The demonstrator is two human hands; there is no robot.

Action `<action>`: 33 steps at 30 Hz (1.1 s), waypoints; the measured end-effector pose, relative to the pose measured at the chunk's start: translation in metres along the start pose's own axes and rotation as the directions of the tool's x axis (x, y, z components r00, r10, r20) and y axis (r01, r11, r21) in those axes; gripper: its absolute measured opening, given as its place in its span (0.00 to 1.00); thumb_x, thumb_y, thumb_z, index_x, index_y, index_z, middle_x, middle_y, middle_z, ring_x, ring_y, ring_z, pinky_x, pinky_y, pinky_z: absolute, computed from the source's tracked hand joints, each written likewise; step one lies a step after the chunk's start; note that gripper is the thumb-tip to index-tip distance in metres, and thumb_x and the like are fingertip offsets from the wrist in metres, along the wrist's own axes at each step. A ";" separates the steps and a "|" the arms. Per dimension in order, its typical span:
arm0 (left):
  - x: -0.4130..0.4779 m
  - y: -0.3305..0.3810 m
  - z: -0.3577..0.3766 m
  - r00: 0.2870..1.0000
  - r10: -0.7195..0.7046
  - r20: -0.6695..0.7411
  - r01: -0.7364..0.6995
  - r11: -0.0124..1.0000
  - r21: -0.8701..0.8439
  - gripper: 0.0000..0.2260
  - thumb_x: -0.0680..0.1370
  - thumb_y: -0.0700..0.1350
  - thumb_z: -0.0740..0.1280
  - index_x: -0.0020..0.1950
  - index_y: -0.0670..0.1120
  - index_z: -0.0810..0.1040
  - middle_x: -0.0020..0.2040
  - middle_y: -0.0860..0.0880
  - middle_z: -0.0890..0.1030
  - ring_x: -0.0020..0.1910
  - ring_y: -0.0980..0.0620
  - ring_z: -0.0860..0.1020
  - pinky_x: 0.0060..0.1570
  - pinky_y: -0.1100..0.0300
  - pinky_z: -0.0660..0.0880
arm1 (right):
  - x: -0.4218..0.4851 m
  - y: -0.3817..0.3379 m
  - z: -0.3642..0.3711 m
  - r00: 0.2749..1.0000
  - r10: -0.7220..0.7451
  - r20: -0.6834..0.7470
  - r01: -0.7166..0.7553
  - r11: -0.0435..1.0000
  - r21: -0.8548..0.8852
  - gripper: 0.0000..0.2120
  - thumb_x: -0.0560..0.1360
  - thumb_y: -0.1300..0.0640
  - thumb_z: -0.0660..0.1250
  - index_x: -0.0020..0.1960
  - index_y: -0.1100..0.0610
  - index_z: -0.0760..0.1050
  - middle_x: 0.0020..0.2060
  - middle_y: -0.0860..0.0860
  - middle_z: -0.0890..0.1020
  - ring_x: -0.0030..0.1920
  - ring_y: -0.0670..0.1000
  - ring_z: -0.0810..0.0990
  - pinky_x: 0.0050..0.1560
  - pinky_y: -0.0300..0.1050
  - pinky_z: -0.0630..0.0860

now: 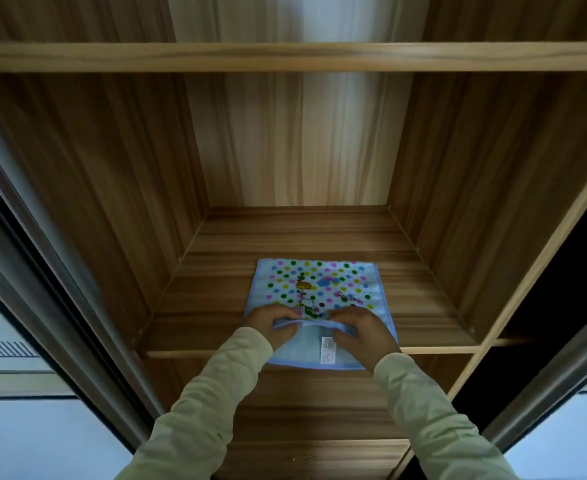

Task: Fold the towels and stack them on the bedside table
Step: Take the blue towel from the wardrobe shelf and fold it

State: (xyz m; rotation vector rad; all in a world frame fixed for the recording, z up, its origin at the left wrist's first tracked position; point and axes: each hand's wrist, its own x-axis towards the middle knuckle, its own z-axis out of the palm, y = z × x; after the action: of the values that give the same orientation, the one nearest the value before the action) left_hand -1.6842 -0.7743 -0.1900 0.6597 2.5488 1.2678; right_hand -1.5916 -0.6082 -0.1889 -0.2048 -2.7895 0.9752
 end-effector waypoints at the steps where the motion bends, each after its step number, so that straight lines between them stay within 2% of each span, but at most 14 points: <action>1: -0.001 0.003 -0.001 1.000 0.017 -0.003 -0.017 1.000 -0.013 0.07 0.72 0.37 0.70 0.48 0.38 0.82 0.53 0.41 0.81 0.56 0.45 0.78 0.60 0.57 0.73 | -0.002 -0.002 -0.003 0.999 -0.001 -0.035 0.001 1.000 0.003 0.12 0.74 0.61 0.66 0.57 0.59 0.79 0.58 0.55 0.80 0.61 0.53 0.75 0.60 0.38 0.67; 3: -0.004 0.005 -0.001 0.998 0.068 0.013 -0.068 0.998 -0.001 0.06 0.71 0.37 0.70 0.47 0.39 0.82 0.53 0.42 0.81 0.56 0.45 0.78 0.61 0.55 0.73 | -0.005 -0.004 -0.006 0.999 -0.002 -0.052 0.002 1.000 0.012 0.13 0.74 0.60 0.65 0.57 0.58 0.79 0.58 0.52 0.80 0.61 0.51 0.75 0.59 0.36 0.67; 6: -0.011 -0.001 0.005 0.988 0.096 0.123 -0.100 0.995 0.027 0.07 0.70 0.37 0.71 0.42 0.48 0.79 0.59 0.45 0.78 0.62 0.47 0.75 0.63 0.62 0.69 | -0.008 -0.005 -0.003 0.991 0.054 0.120 -0.055 0.998 0.007 0.11 0.74 0.58 0.65 0.53 0.60 0.80 0.58 0.53 0.80 0.61 0.51 0.76 0.60 0.38 0.68; 7: -0.013 -0.005 0.007 0.979 0.102 0.178 -0.122 0.987 0.103 0.09 0.69 0.38 0.72 0.44 0.50 0.78 0.63 0.47 0.75 0.65 0.49 0.73 0.62 0.65 0.67 | -0.008 -0.005 -0.001 0.984 0.073 0.162 -0.077 0.997 0.016 0.11 0.74 0.57 0.64 0.51 0.62 0.81 0.57 0.54 0.80 0.60 0.52 0.76 0.60 0.40 0.70; 8: -0.013 -0.007 0.008 0.966 0.111 0.231 -0.160 0.966 0.205 0.12 0.69 0.40 0.73 0.50 0.50 0.77 0.66 0.48 0.72 0.66 0.51 0.70 0.63 0.67 0.65 | -0.008 -0.006 0.000 0.980 0.102 0.168 -0.109 0.994 0.030 0.12 0.75 0.56 0.64 0.49 0.64 0.81 0.56 0.56 0.81 0.59 0.53 0.77 0.60 0.42 0.71; 9: -0.014 -0.010 0.010 0.953 0.109 0.282 -0.196 0.933 0.303 0.21 0.68 0.43 0.74 0.60 0.50 0.74 0.69 0.50 0.69 0.68 0.52 0.67 0.65 0.66 0.62 | -0.008 -0.006 0.000 0.979 0.130 0.154 -0.136 0.990 0.025 0.13 0.75 0.55 0.63 0.50 0.65 0.80 0.55 0.57 0.81 0.57 0.54 0.78 0.58 0.43 0.71; 10: -0.014 -0.012 0.011 0.943 0.103 0.316 -0.227 0.894 0.386 0.30 0.68 0.46 0.74 0.69 0.51 0.67 0.71 0.52 0.65 0.70 0.52 0.64 0.69 0.65 0.58 | -0.008 -0.006 0.001 0.980 0.142 0.141 -0.146 0.989 0.014 0.13 0.76 0.56 0.63 0.51 0.65 0.80 0.55 0.58 0.81 0.57 0.55 0.78 0.58 0.44 0.71; 11: -0.014 -0.013 0.011 0.938 0.095 0.334 -0.251 0.851 0.462 0.34 0.70 0.48 0.72 0.72 0.53 0.61 0.73 0.53 0.62 0.72 0.53 0.60 0.71 0.63 0.54 | -0.007 -0.005 0.002 0.980 0.140 0.145 -0.141 0.990 -0.004 0.13 0.76 0.56 0.63 0.52 0.62 0.80 0.56 0.58 0.81 0.58 0.55 0.77 0.59 0.43 0.71; 13: -0.014 -0.013 0.011 0.936 0.110 0.334 -0.287 0.789 0.544 0.29 0.74 0.50 0.67 0.72 0.57 0.59 0.74 0.56 0.57 0.75 0.54 0.54 0.72 0.62 0.48 | -0.006 -0.005 0.004 0.975 0.141 0.172 -0.136 0.990 -0.039 0.14 0.76 0.54 0.63 0.60 0.56 0.77 0.59 0.54 0.79 0.61 0.53 0.75 0.63 0.42 0.69; 15: -0.010 -0.012 0.010 0.938 0.112 0.329 -0.286 0.786 0.548 0.24 0.77 0.51 0.63 0.72 0.58 0.61 0.75 0.56 0.57 0.75 0.54 0.53 0.73 0.60 0.47 | -0.003 -0.006 0.003 0.969 0.143 0.200 -0.132 0.989 -0.067 0.17 0.77 0.53 0.62 0.65 0.55 0.73 0.62 0.53 0.77 0.64 0.53 0.73 0.67 0.45 0.67; 20: 0.002 -0.007 0.004 0.908 0.032 0.417 -0.285 0.777 0.561 0.23 0.78 0.54 0.60 0.72 0.58 0.59 0.76 0.56 0.53 0.76 0.53 0.49 0.75 0.56 0.46 | 0.011 -0.006 0.000 0.960 0.132 0.246 -0.077 0.972 -0.224 0.18 0.80 0.53 0.55 0.69 0.54 0.68 0.68 0.54 0.71 0.68 0.54 0.68 0.70 0.47 0.60; 28: 0.041 -0.004 0.005 0.919 -0.049 0.391 -0.197 0.802 0.563 0.20 0.80 0.51 0.55 0.72 0.58 0.60 0.77 0.56 0.51 0.77 0.54 0.47 0.74 0.53 0.44 | 0.040 0.005 0.002 0.953 0.138 0.271 -0.050 0.951 -0.306 0.24 0.78 0.48 0.58 0.73 0.49 0.59 0.75 0.50 0.58 0.76 0.50 0.52 0.74 0.48 0.46; 31: 0.054 0.000 0.008 0.943 -0.020 0.333 -0.166 0.837 0.521 0.18 0.81 0.48 0.55 0.71 0.56 0.63 0.76 0.55 0.55 0.76 0.54 0.50 0.75 0.56 0.45 | 0.049 0.011 -0.001 0.969 0.128 0.214 -0.062 0.955 -0.289 0.24 0.77 0.55 0.61 0.72 0.51 0.63 0.72 0.52 0.65 0.74 0.51 0.60 0.73 0.45 0.55; 33: 0.058 0.002 0.008 0.956 -0.017 0.292 -0.137 0.855 0.500 0.18 0.81 0.47 0.55 0.70 0.54 0.66 0.75 0.53 0.60 0.75 0.52 0.56 0.74 0.59 0.51 | 0.052 0.014 -0.004 0.986 0.128 0.106 -0.089 0.946 -0.313 0.20 0.75 0.57 0.62 0.67 0.51 0.70 0.67 0.51 0.73 0.68 0.52 0.68 0.66 0.43 0.66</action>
State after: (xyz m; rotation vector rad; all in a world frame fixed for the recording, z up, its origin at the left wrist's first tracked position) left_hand -1.7310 -0.7398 -0.1936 0.9524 2.6284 0.4299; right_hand -1.6403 -0.5852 -0.1876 -0.3551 -3.0643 0.5849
